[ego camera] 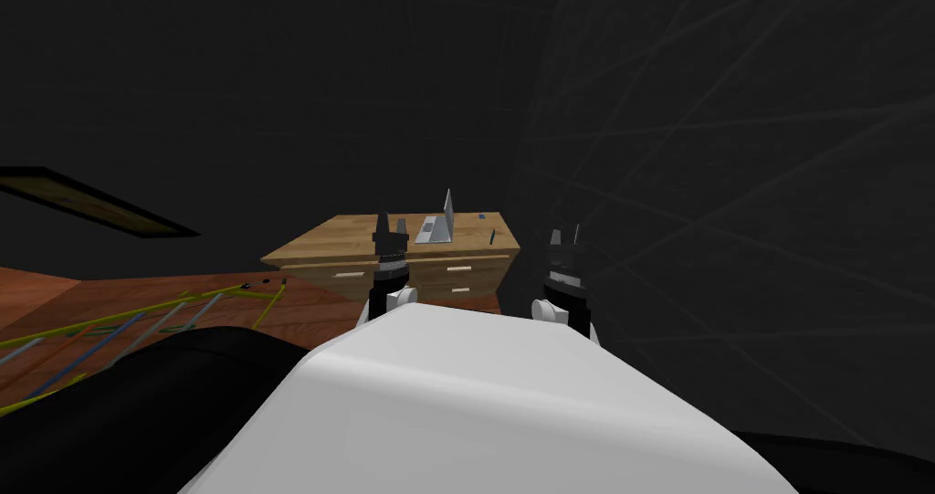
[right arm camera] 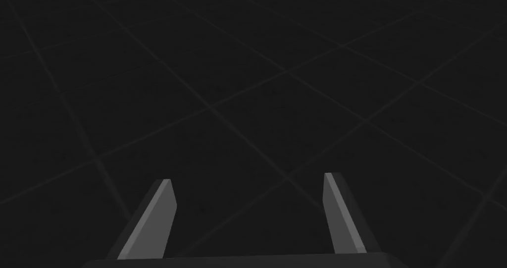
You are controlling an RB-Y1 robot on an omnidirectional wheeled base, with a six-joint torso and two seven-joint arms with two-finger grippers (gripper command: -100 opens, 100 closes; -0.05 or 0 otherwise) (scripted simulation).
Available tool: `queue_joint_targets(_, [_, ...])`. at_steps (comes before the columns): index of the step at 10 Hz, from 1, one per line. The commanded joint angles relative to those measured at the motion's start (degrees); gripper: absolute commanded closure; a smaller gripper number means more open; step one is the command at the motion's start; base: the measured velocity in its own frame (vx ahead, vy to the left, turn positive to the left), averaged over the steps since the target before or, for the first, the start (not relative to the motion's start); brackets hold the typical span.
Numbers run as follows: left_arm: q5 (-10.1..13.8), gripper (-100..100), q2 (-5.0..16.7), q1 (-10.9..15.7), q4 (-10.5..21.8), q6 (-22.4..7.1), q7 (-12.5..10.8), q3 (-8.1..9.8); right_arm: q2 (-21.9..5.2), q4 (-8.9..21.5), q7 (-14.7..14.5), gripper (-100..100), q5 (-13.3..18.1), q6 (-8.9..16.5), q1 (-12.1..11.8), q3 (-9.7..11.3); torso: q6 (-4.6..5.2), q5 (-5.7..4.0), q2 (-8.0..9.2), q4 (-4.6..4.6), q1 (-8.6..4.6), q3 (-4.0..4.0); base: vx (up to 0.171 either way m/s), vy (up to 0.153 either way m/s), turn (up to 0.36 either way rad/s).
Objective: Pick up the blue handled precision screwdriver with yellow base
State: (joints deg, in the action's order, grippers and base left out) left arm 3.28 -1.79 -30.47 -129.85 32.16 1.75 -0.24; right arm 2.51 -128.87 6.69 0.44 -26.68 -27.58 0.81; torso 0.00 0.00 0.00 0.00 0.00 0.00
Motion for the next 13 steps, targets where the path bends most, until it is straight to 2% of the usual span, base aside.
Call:
queue_joint_targets(1, [0.0, 0, 0.0, 0.0, 0.0, 0.0, 0.0, 0.0, -2.51, 0.31, -0.14, -100, 0.11, 0.48, 0.07, -0.03, 0.0, 0.0, 0.0, 0.0, 0.0, 0.0, 0.001, 0.01, 0.024])
queue_joint_targets(6, [0.0, 0, 0.0, 0.0, 0.0, 0.0, 0.0, -0.01, -11.09, 2.76, -1.2, -100, 1.01, 4.28, 0.65, -0.29, -0.01, 0.04, -0.02, 0.0, 0.19, -0.01, 0.002, 0.047, 0.045])
queue_joint_targets(13, [0.0, 0, -0.01, 0.0, 0.0, 0.0, 0.0, -0.01, -19.77, 8.32, -3.91, -100, 3.32, 13.92, 1.97, -0.99, 0.0, 0.08, -0.01, 0.0, 0.36, -0.01, 0.003, 0.087, 0.079])
